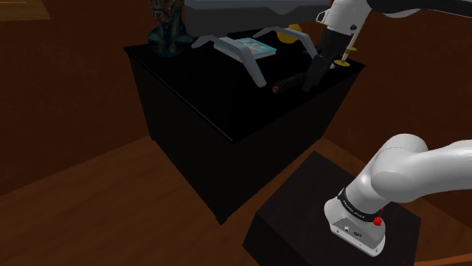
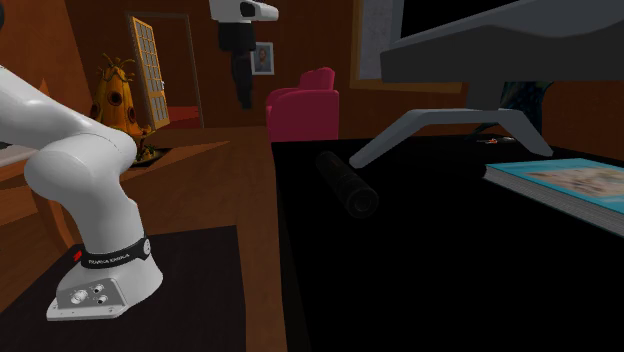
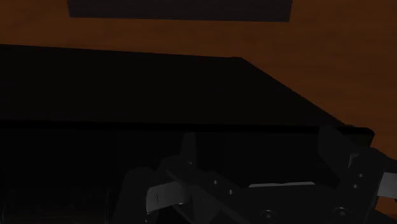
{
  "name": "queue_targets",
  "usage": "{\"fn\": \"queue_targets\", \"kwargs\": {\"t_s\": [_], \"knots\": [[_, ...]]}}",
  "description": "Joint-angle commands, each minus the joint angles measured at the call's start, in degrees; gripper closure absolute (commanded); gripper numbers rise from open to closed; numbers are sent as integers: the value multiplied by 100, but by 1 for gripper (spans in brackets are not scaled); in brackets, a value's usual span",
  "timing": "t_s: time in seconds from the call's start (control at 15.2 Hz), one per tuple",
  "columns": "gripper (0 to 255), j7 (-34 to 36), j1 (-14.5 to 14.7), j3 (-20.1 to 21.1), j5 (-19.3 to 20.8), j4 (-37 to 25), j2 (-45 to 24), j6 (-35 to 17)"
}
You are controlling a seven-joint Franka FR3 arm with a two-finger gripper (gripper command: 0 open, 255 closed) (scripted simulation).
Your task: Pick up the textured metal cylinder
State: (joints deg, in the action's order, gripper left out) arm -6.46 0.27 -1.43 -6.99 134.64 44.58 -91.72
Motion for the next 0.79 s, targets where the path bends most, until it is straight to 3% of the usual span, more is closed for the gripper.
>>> {"fn": "queue_targets", "kwargs": {"t_s": [0.0,0.73], "knots": [[0,0,0,0,0,0,0,0],[0,-4517,677,-1752,1466,-455,-1158,-398]]}}
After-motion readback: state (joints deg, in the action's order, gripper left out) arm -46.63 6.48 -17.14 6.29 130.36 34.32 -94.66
